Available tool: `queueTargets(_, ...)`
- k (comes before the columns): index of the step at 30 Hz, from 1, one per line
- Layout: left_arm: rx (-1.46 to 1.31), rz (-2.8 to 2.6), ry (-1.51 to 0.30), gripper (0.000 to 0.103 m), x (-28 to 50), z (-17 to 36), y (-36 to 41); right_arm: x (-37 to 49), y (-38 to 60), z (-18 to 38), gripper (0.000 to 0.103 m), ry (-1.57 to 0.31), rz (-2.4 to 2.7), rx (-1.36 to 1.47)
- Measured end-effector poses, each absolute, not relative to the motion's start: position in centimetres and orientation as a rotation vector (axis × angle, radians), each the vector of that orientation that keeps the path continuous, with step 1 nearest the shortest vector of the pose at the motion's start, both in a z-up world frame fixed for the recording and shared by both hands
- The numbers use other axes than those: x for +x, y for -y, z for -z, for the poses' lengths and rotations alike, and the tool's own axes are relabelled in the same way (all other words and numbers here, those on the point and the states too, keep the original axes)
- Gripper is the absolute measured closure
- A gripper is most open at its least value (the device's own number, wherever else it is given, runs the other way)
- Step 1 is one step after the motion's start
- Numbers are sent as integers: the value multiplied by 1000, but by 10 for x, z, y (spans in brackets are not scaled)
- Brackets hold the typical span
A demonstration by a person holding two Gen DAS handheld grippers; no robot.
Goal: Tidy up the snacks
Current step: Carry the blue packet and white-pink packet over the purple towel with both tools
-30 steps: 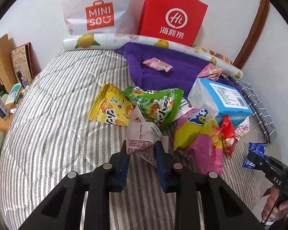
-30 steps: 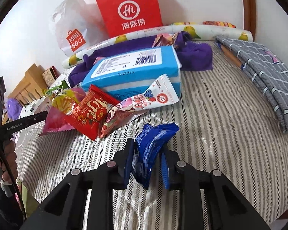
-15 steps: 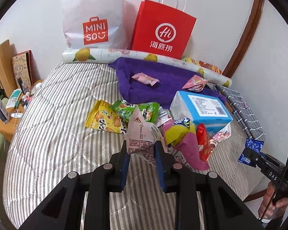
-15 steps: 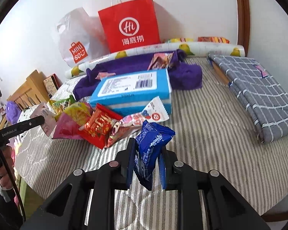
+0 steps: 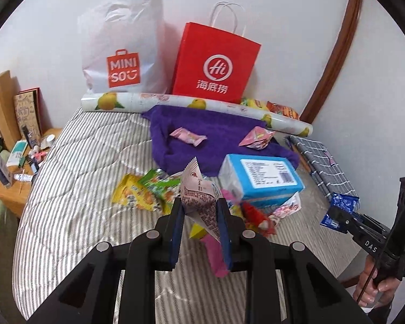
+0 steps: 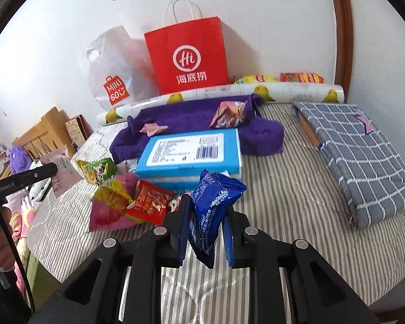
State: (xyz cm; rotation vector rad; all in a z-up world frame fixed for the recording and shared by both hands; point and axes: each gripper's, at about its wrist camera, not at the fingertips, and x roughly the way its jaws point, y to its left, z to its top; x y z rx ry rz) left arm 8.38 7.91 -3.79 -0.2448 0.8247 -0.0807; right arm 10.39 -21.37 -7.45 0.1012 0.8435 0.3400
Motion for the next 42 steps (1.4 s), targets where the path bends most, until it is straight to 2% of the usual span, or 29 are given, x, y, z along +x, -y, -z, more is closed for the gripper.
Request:
queueTargets(9,-241,138,-835,80,114,34,-51,127,206,54,81,-793,-361,81)
queueTargets(22,-208,194,-852,80,163,35,-22,166,200,53,81,-784,-360,77)
queueTargets(42,-203,151,-853,80,232,46,-33,241,192,57,81,-768,-334,98)
